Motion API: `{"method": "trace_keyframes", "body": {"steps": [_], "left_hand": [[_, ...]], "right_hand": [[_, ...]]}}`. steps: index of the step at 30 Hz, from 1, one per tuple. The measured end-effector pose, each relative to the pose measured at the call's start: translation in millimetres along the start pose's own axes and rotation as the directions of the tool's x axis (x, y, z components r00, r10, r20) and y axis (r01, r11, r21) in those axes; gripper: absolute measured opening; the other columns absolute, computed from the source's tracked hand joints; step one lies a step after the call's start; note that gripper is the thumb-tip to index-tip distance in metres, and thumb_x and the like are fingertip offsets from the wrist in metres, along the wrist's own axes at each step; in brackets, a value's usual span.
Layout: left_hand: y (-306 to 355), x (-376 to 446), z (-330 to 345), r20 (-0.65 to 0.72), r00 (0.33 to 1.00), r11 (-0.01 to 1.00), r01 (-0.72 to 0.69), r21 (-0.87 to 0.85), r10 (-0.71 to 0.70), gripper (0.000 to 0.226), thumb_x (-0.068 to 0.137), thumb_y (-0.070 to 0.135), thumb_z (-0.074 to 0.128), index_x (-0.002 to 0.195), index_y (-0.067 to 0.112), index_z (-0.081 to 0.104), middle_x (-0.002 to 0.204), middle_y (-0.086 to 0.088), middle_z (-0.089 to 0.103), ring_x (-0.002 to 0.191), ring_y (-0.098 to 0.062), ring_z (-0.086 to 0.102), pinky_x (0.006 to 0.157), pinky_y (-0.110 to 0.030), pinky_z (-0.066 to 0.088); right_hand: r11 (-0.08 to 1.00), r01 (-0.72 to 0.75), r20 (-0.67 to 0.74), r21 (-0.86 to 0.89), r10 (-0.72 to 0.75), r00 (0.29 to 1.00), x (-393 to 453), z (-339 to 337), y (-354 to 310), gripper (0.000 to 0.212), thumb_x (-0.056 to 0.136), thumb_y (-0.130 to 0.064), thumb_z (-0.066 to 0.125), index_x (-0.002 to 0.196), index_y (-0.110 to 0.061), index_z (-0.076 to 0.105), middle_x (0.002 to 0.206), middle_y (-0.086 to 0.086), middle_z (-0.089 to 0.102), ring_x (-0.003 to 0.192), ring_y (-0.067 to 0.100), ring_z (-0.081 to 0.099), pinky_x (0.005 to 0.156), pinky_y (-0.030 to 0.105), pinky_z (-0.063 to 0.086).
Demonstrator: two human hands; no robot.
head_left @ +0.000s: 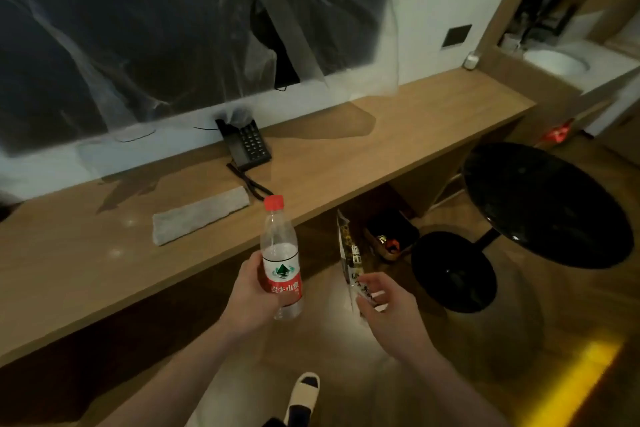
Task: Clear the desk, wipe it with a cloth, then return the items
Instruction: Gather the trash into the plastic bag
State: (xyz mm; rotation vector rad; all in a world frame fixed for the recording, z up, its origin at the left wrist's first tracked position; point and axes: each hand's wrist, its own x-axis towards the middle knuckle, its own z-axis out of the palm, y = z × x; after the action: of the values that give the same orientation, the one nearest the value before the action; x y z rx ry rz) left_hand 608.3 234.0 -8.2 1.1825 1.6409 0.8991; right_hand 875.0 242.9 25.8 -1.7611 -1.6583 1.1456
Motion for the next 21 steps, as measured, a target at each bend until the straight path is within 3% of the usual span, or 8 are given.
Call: {"method": "trace_keyframes", "body": {"steps": [3, 8, 13, 16, 21], "left_hand": [[12.9, 33.4, 33.0, 0.038, 0.999, 0.999, -0.028, 0.026, 0.027, 0.091, 0.065, 0.037, 0.096, 0.137, 0.042, 0.041, 0.134, 0.014, 0.053, 0.118, -0.006, 0.056, 0.091, -0.02, 0.046], [35.6, 77.1, 84.2, 0.106, 0.991, 0.989, -0.093, 0.113, 0.081, 0.082, 0.068, 0.03, 0.095, 0.126, 0.045, 0.04, 0.12, 0.024, 0.05, 0.109, -0.001, 0.055, 0.089, -0.018, 0.046], [55.6, 108.0, 140.4, 0.093, 0.994, 0.973, -0.073, 0.218, 0.054, 0.083, 0.068, 0.029, 0.095, 0.136, 0.031, 0.047, 0.127, 0.013, 0.054, 0.111, -0.006, 0.057, 0.092, -0.019, 0.046], [66.6, 122.8, 178.3, 0.062, 0.997, 0.974, -0.046, 0.222, 0.033, 0.087, 0.068, 0.026, 0.095, 0.141, 0.027, 0.048, 0.132, 0.01, 0.054, 0.119, -0.012, 0.058, 0.097, -0.027, 0.049], [94.0, 126.5, 242.7, 0.0, 1.0, 0.98, 0.026, 0.197, -0.026, 0.087, 0.072, 0.021, 0.092, 0.144, 0.025, 0.045, 0.138, 0.009, 0.051, 0.124, -0.013, 0.056, 0.106, -0.039, 0.049]], "right_hand": [[1.0, -0.026, -0.05, -0.017, 0.025, 0.998, 23.7, -27.0, 10.7, 0.029, 0.098, -0.027, 0.069, 0.124, -0.038, 0.061, 0.105, -0.015, 0.065, 0.087, 0.006, 0.067, 0.07, 0.024, 0.06], [0.999, -0.033, -0.121, -0.008, 0.032, 0.992, 50.9, -70.8, 36.6, 0.031, 0.097, -0.026, 0.07, 0.126, -0.034, 0.062, 0.109, -0.017, 0.064, 0.094, -0.006, 0.062, 0.078, 0.024, 0.061], [0.997, -0.08, -0.113, 0.016, 0.082, 0.99, 74.2, -128.8, 61.4, 0.03, 0.097, -0.026, 0.069, 0.126, -0.034, 0.062, 0.112, -0.018, 0.064, 0.102, 0.002, 0.063, 0.092, 0.031, 0.059], [0.996, -0.083, -0.088, 0.031, 0.086, 0.992, 91.8, -166.5, 84.3, 0.031, 0.098, -0.024, 0.068, 0.127, -0.034, 0.062, 0.114, -0.018, 0.062, 0.106, 0.004, 0.062, 0.096, 0.032, 0.058], [0.996, -0.084, -0.038, 0.031, 0.085, 0.996, 117.3, -226.3, 119.8, 0.028, 0.098, -0.022, 0.068, 0.124, -0.033, 0.063, 0.112, -0.015, 0.063, 0.101, 0.007, 0.065, 0.085, 0.029, 0.062]]}}
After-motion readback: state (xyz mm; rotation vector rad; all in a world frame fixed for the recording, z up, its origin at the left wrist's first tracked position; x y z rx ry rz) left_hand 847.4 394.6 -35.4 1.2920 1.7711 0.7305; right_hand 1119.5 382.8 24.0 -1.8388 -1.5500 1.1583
